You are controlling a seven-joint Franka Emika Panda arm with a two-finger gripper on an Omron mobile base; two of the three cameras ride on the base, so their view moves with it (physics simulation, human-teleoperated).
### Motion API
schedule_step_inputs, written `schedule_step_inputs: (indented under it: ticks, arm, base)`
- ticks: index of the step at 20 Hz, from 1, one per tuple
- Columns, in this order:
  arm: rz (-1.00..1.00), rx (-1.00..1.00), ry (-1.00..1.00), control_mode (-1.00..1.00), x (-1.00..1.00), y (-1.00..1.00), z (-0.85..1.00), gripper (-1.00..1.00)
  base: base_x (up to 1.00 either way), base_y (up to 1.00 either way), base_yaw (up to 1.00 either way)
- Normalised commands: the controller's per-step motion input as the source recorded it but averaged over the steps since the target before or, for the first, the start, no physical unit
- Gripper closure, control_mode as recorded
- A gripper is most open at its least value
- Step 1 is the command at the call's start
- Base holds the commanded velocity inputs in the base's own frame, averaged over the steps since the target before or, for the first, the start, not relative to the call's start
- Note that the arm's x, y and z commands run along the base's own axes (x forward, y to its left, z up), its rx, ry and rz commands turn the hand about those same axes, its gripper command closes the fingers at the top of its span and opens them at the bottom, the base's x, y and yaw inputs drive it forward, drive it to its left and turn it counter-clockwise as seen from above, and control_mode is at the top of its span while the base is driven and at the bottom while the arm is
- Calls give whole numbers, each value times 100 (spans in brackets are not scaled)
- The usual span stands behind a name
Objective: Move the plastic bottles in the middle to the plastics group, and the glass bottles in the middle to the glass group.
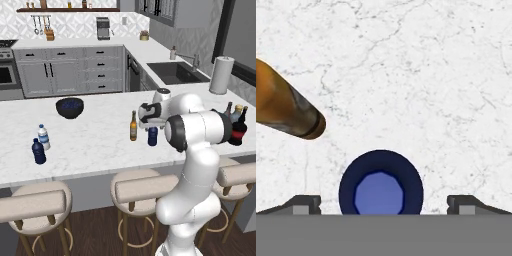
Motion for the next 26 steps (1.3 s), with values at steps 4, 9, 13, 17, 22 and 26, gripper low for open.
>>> schedule_step_inputs:
  ticks: [4, 9, 13, 17, 22, 26]
  arm:
    - [0, 0, 0, -100, 1, 0, -6, -100]
    - [0, 0, -1, -100, 0, 0, -10, -100]
    - [0, 0, -12, -100, 0, 0, -10, -100]
    - [0, 0, -6, -100, 0, 0, -10, -100]
    - [0, 0, 0, -100, 0, 0, -8, 100]
    - [0, 0, -1, -100, -3, 0, 0, 100]
  base:
    - [0, 0, 0]
    - [0, 0, 0]
    - [0, 0, 0]
    - [0, 0, 0]
    - [0, 0, 0]
    - [0, 0, 0]
